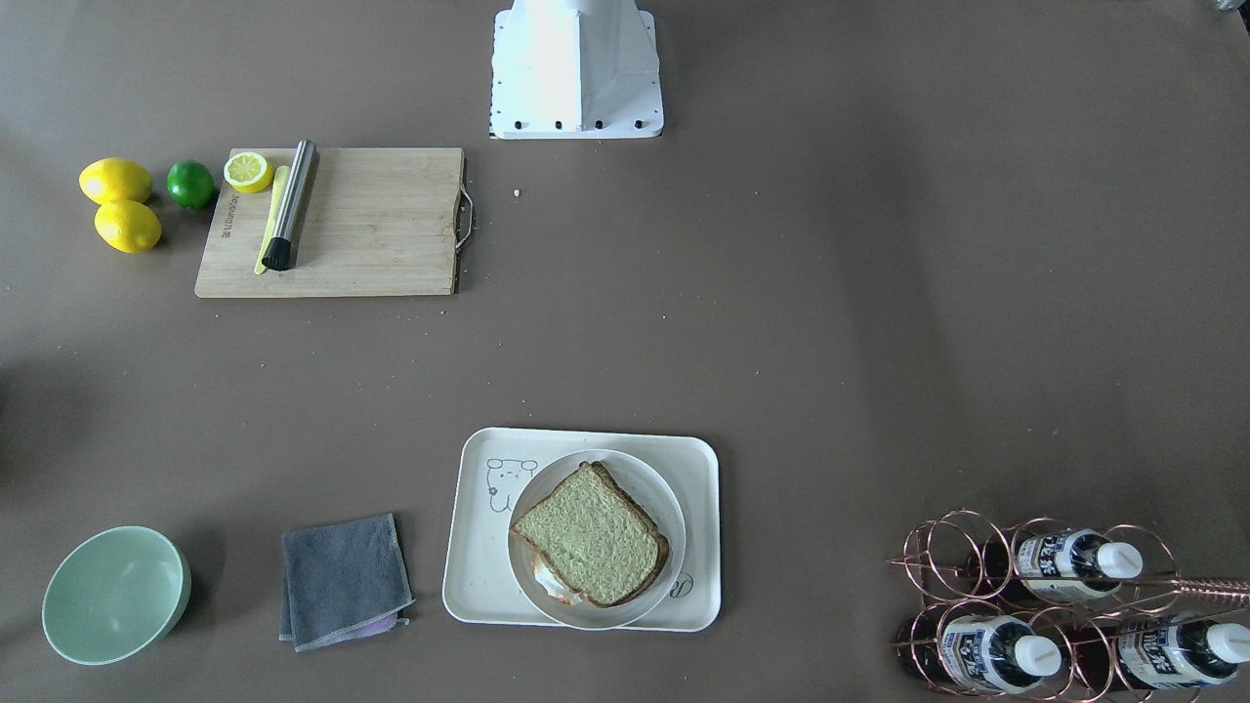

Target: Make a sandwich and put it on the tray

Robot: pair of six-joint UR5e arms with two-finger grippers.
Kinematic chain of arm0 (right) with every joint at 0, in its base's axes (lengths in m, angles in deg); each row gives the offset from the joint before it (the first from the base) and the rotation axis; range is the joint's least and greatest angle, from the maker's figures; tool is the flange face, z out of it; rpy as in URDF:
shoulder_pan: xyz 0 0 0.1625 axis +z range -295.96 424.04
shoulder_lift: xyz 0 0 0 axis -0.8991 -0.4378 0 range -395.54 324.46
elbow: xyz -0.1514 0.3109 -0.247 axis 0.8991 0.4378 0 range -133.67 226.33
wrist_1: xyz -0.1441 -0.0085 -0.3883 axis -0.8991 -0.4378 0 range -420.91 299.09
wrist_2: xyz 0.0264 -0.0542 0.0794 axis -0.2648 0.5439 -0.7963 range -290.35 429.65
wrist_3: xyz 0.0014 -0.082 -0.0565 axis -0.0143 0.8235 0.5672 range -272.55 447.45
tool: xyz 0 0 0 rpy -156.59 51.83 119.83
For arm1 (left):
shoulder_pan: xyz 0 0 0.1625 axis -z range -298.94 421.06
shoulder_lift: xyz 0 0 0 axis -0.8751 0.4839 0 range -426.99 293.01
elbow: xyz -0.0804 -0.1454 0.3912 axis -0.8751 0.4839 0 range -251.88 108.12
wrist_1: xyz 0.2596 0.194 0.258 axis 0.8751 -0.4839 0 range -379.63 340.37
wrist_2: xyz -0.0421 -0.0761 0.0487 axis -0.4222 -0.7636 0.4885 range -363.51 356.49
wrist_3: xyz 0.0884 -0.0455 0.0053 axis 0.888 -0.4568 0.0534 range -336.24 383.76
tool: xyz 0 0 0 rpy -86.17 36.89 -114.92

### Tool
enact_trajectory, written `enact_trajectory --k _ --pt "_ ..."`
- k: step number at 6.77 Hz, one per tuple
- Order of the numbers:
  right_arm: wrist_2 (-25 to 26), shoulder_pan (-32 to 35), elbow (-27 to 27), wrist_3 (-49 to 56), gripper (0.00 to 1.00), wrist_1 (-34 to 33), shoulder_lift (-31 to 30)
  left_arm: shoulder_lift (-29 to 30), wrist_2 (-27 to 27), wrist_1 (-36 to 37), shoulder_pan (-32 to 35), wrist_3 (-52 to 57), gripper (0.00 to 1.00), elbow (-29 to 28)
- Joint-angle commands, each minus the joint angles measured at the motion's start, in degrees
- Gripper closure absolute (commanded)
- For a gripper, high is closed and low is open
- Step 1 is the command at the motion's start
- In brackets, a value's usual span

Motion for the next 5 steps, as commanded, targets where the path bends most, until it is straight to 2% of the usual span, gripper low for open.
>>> enact_trajectory --k 1,5 --pt "-0.08 -0.19 -0.07 0.09 0.00 -0.02 0.00 0.33 -0.01 0.00 -0.09 0.00 0.02 0.08" --pt "-0.17 -0.19 0.46 0.09 0.00 -0.02 -0.09 0.34 -0.01 0.00 0.00 -0.08 0.02 0.70"
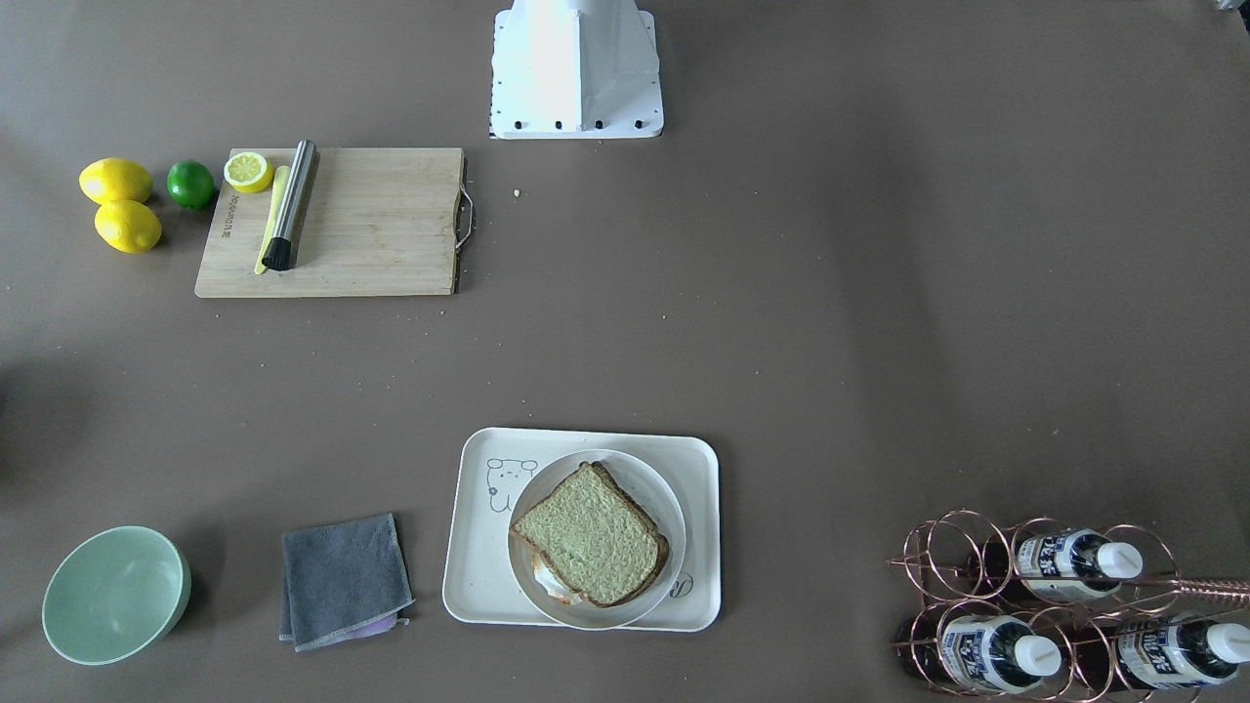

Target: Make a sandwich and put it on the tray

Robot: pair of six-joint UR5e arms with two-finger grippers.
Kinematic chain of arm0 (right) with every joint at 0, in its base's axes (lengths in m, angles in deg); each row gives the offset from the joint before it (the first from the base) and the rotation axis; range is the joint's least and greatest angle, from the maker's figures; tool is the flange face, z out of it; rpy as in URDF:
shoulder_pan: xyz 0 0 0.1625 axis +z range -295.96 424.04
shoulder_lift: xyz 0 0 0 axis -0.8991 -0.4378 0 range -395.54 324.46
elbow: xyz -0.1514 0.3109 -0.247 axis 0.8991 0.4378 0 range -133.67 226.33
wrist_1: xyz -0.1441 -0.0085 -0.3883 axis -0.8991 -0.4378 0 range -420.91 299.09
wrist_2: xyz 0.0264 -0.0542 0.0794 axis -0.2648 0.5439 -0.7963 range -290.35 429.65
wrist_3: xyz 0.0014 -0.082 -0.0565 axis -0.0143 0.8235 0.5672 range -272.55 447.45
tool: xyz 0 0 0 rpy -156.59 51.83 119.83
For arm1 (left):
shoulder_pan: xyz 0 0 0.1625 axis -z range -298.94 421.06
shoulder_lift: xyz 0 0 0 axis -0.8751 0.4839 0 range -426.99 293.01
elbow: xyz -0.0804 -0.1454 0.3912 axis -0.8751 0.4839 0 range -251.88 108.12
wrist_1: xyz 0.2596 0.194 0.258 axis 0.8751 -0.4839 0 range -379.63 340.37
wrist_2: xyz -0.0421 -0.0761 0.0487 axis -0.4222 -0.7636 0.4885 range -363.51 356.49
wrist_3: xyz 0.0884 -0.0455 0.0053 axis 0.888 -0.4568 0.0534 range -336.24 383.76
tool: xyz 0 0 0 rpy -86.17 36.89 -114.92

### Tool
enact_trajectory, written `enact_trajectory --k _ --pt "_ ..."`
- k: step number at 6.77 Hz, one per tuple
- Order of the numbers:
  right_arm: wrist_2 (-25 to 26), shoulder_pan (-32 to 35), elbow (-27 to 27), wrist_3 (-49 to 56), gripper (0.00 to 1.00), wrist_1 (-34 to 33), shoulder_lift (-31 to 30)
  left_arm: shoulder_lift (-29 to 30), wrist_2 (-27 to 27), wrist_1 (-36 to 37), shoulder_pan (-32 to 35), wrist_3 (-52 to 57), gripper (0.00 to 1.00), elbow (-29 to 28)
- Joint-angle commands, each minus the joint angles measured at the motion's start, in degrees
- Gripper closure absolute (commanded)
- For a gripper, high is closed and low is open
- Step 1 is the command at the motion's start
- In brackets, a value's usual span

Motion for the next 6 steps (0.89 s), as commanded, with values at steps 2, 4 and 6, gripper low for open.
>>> enact_trajectory --k 2,4,6 --pt "0.02 0.00 0.15 0.02 0.00 0.00 -0.08 -0.02 -0.09 0.00 0.00 -1.23 0.02 0.77" --pt "0.02 0.00 0.15 0.02 0.00 0.00 -0.08 -0.02 -0.09 -0.78 -0.08 -1.67 0.02 0.77" --pt "0.02 -0.09 0.15 -0.07 0.00 0.00 0.01 -0.02 -0.09 -0.88 -0.08 -1.67 0.02 0.68"
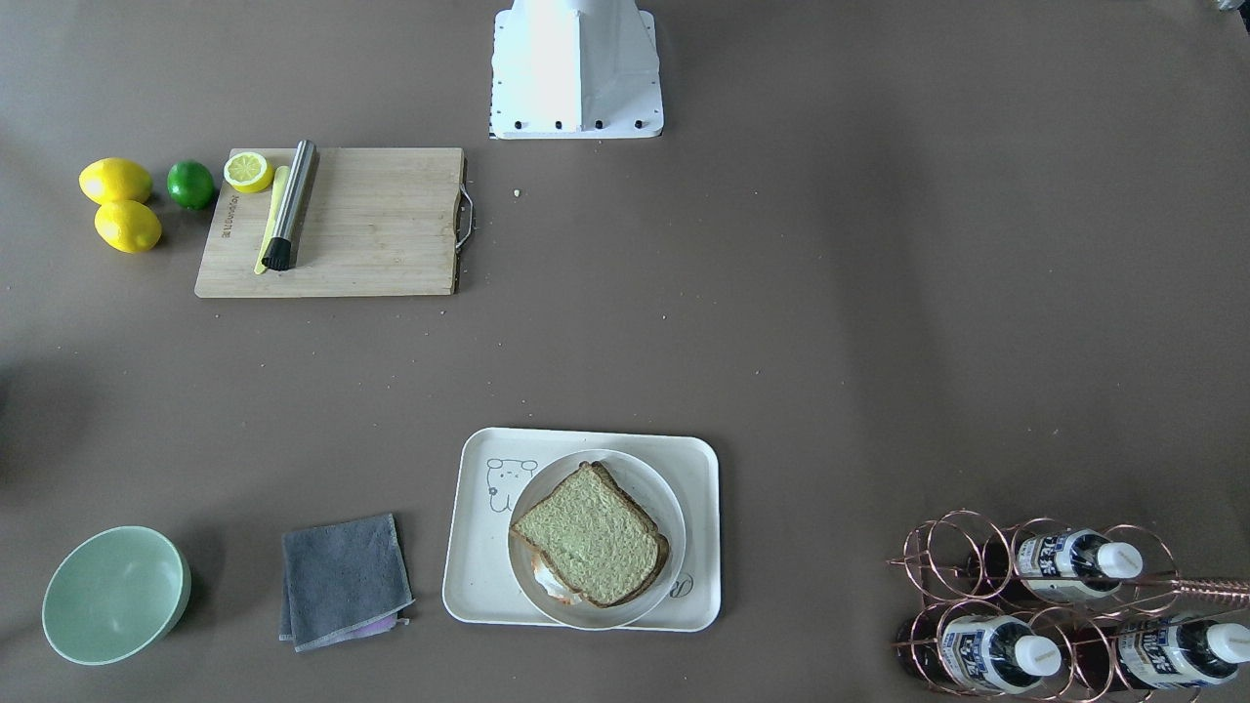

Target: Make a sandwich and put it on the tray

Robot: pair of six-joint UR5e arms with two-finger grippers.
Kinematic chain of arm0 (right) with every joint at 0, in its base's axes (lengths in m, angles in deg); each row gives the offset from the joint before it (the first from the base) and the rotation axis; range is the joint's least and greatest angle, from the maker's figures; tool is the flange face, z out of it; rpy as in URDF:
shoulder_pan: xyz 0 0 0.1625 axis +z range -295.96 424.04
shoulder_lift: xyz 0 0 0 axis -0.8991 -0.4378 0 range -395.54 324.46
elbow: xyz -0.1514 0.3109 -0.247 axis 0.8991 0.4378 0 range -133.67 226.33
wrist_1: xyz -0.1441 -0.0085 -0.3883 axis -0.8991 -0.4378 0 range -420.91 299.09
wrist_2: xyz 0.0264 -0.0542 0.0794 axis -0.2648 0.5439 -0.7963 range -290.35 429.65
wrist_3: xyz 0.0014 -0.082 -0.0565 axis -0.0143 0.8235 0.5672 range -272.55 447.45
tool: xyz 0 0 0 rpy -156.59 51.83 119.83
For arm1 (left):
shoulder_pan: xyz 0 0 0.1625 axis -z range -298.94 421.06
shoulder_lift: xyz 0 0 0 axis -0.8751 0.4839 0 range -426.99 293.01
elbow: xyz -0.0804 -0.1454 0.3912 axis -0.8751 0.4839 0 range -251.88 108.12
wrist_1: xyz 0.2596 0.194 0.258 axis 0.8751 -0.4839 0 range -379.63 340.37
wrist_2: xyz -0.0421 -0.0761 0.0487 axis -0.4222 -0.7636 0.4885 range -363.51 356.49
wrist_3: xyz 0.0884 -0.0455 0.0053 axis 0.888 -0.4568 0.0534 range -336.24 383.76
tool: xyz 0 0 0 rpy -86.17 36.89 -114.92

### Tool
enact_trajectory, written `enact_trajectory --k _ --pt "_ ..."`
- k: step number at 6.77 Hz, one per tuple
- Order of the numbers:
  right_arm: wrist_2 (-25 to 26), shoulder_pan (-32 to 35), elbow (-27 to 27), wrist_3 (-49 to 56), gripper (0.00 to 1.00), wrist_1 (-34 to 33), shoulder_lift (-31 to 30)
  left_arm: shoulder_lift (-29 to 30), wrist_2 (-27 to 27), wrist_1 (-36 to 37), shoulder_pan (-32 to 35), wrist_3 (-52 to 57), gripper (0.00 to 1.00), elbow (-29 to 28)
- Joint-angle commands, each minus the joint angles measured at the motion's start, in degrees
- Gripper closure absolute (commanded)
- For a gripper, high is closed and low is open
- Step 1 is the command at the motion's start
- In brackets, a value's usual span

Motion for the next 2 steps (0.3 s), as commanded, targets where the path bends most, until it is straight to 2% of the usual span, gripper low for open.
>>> enact_trajectory --k 1,2 --pt "0.00 -0.03 -0.01 -0.07 0.00 0.00 0.16 0.00 0.00 -0.10 -0.01 -0.03 0.02 -0.03" --pt "0.00 -0.03 0.08 0.02 0.00 0.00 0.60 0.00 0.00 -0.10 -0.01 -0.03 0.02 -0.12"
